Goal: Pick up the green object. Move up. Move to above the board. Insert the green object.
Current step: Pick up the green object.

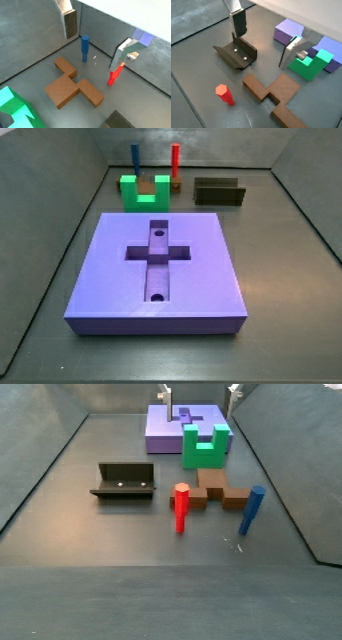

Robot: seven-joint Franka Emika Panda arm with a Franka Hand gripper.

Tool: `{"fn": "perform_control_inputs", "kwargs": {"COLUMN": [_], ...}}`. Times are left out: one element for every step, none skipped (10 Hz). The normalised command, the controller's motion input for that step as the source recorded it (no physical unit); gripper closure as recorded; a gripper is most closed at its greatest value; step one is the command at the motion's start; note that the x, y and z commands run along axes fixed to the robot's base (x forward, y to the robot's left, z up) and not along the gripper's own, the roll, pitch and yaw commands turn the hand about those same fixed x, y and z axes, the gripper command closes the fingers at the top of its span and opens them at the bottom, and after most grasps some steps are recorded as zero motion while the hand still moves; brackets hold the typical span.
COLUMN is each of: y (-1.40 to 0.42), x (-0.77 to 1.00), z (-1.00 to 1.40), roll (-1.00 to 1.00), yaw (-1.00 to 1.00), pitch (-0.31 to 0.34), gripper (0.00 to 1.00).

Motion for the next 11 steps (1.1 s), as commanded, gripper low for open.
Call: {"fn": "perform_control_inputs", "kwargs": {"y": [0.0,-0.57,-1.0,-1.0,-1.0,-1.0,-0.91,-0.83,-0.76,-0.65,-0.39], "x": [-0.02,-0.1,0.0,0.0,0.0,0.0,0.07,0.08,0.13,0.05,0.13], "z": [0.0,-0.07,-0.13,-0.21,-0.22,-0.22,-0.25,-0.26,-0.28,-0.23,-0.25], "roll": [0.0,0.11,0.16,0.16,0.19,0.21,0.2,0.19,0.18,0.17,0.08], "yaw": [0.0,0.0,0.0,0.0,0.0,0.0,0.01,0.09,0.14,0.18,0.17], "pitch": [0.0,-0.007,-0.026,-0.043,-0.044,-0.036,-0.024,-0.02,-0.017,-0.001,0.0], "gripper": [0.0,0.0,0.0,0.0,0.0,0.0,0.0,0.0,0.0,0.0,0.0]}}
